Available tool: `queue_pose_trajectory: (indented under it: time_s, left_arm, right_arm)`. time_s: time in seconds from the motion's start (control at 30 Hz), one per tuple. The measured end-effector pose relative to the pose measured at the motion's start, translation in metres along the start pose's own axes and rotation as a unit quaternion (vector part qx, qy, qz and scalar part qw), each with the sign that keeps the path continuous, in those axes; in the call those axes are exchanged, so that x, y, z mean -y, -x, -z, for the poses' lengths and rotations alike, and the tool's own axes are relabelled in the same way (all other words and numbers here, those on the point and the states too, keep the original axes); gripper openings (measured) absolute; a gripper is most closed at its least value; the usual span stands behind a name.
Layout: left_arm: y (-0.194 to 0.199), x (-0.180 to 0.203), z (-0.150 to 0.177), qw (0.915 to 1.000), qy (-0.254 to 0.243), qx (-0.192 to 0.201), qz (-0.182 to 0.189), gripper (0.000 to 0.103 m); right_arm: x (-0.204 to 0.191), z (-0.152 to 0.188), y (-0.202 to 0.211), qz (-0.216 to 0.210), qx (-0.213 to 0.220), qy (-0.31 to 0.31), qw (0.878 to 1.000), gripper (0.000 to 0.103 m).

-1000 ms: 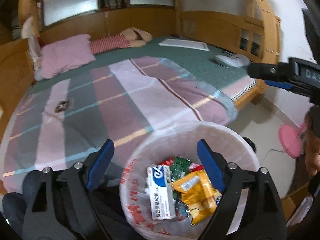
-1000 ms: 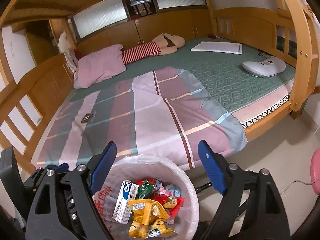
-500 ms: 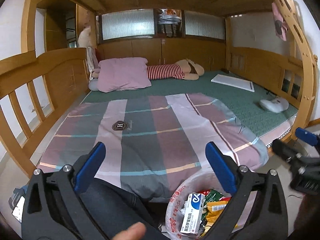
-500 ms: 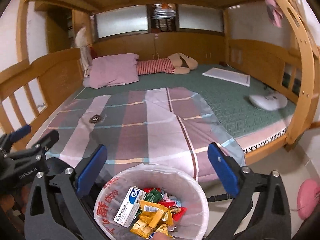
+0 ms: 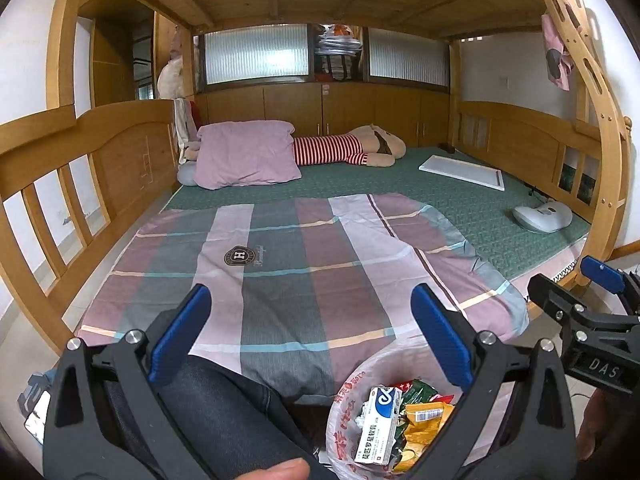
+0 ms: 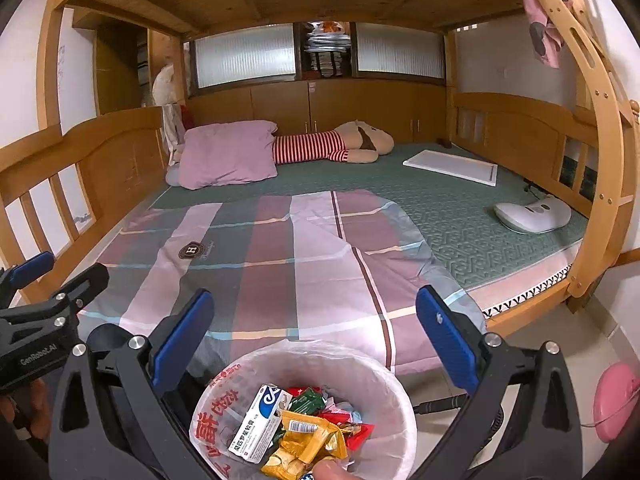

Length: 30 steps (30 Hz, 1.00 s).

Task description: Collect trash

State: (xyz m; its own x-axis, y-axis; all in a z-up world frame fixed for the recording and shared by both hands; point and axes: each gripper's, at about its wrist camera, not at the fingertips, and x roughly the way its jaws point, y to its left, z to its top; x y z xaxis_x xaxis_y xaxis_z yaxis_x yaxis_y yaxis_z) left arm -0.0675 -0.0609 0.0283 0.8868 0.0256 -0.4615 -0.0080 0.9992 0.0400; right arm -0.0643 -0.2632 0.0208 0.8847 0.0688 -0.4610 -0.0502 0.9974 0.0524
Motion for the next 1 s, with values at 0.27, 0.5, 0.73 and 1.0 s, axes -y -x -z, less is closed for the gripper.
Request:
queue_pose_trajectory:
  time_s: [0.27,0.5,0.73,1.0]
  left_arm:
    - [0.0000,-0.0009,0.0002,1.0000,0.000,0.000,0.001,0.099]
    - [0.0001,-0.0009,0.0001,1.0000,0.001,-0.002,0.002,0.099]
    - [0.0000,-0.0007,0.0000,1.0000,0.002,-0.002,0.002,0.099]
    - [-0.0003,0.0003,0.0010,1.0000,0.002,-0.005,0.004,0.099]
  right_arm:
    - [0.0002,0.0006,0.0000,0.001,0.001,0.000,1.000,0.099]
    - [-0.0005,0.0007,-0.0005,0.001,0.000,0.000,1.000,0.099]
    - [0.0011,0.0012,-0.0011,0.002,0.000,-0.001,1.000,0.099]
    - [0.0022,0.0022,-0.0024,0.004,-0.002,-0.001,1.000,0.099]
